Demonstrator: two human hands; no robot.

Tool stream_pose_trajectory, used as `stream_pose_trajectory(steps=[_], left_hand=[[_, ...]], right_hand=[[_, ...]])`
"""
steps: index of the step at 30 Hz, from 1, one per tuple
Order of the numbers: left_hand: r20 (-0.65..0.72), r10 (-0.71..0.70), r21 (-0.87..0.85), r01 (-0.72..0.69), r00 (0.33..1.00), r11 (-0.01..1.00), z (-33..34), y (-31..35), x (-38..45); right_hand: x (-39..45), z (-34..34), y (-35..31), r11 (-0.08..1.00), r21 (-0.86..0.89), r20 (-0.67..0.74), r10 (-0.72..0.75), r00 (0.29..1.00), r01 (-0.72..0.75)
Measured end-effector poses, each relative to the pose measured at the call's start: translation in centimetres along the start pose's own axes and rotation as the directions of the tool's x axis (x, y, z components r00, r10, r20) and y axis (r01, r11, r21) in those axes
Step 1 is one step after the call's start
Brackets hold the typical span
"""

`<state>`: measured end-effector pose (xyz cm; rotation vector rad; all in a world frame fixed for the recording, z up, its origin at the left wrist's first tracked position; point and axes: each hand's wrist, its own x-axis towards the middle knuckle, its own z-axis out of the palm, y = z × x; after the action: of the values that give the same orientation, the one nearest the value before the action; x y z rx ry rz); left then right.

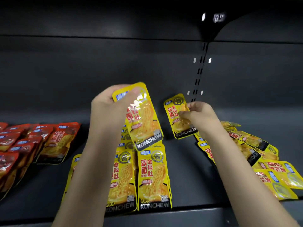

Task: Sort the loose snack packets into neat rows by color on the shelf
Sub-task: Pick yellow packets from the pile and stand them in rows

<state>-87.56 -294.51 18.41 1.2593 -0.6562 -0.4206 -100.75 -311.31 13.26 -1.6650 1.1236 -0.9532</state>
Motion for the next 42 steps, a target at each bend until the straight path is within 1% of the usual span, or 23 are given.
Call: stream_pose_trajectory(steps=[2,4,6,9,12,16,18,20,24,26,28,31,33,35,37,39,42], left_hand=[[0.016,-0.022,0.016,0.021,1.0,1.0,0.4,0.1,1.3],[0.032,-0.008,0.11,0.005,0.999,0.994,0.7,-0.2,2.5],[0.037,-0.034,0.14,0.028,0.999,0.99,0.9,-0.5,3.2],[0.008,-0.13,0.083,0.129,0.991,0.988,1.3,-0.9,4.4],[0.013,-0.225,0.049,0.224,0.974,0.973,2.1,-0.8,5.1],[0.075,-0.296,0.14,0.284,0.952,0.948,2.9,-1.1,6.0],[0.131,-0.331,0.167,0.309,0.934,0.936,3.5,-1.6,6.6],[0.197,-0.367,0.179,0.335,0.909,0.925,4.4,-2.3,7.2],[0.272,-0.415,0.21,0.367,0.868,0.906,6.6,-4.2,8.0],[0.306,-0.408,0.214,0.356,0.86,0.91,7.6,-5.0,8.0],[0.324,-0.415,0.248,0.347,0.85,0.904,8.4,-5.7,8.0],[0.328,-0.441,0.352,0.325,0.836,0.878,9.3,-6.9,8.4],[0.327,-0.447,0.421,0.295,0.832,0.858,9.9,-7.6,8.5],[0.322,-0.451,0.509,0.25,0.833,0.824,10.5,-8.2,8.4],[0.298,-0.437,0.58,0.203,0.849,0.789,11.0,-9.1,8.4],[0.297,-0.41,0.632,0.144,0.862,0.762,11.3,-9.8,8.7],[0.328,-0.345,0.702,0.017,0.88,0.712,11.3,-10.3,8.8]], right_hand=[[0.8,0.0,0.4,0.997,-0.045,0.017,0.066,0.998,-0.065],[0.9,0.3,1.1,0.983,-0.148,0.042,0.113,0.993,-0.106],[1.1,0.9,2.4,0.96,-0.243,0.059,0.157,0.986,-0.138],[1.4,1.5,3.6,0.923,-0.344,0.073,0.212,0.975,-0.174],[1.2,1.5,3.3,0.9,-0.393,0.08,0.236,0.968,-0.187],[0.8,1.5,3.3,0.876,-0.447,0.074,0.238,0.968,-0.181],[0.7,1.6,3.5,0.858,-0.486,0.063,0.226,0.972,-0.168],[0.6,1.8,3.6,0.836,-0.531,0.05,0.193,0.98,-0.137],[0.4,2.2,3.7,0.784,-0.617,0.012,0.097,0.995,-0.069],[0.1,1.9,3.3,0.775,-0.629,-0.016,0.071,0.997,-0.065],[0.0,1.2,2.8,0.78,-0.625,-0.048,0.011,0.999,-0.038],[-0.3,-0.3,2.1,0.765,-0.643,-0.088,-0.057,0.994,-0.013],[-0.8,-1.5,1.8,0.784,-0.621,-0.107,-0.076,0.991,-0.007],[-1.7,-2.3,1.6,0.794,-0.607,-0.11,-0.112,0.988,0.022],[-2.5,-3.0,1.6,0.789,-0.612,-0.089,-0.139,0.986,0.056],[-3.1,-3.5,1.7,0.802,-0.596,-0.085,-0.126,0.988,0.051],[-3.8,-4.3,2.0,0.834,-0.55,-0.095,-0.104,0.99,0.035]])
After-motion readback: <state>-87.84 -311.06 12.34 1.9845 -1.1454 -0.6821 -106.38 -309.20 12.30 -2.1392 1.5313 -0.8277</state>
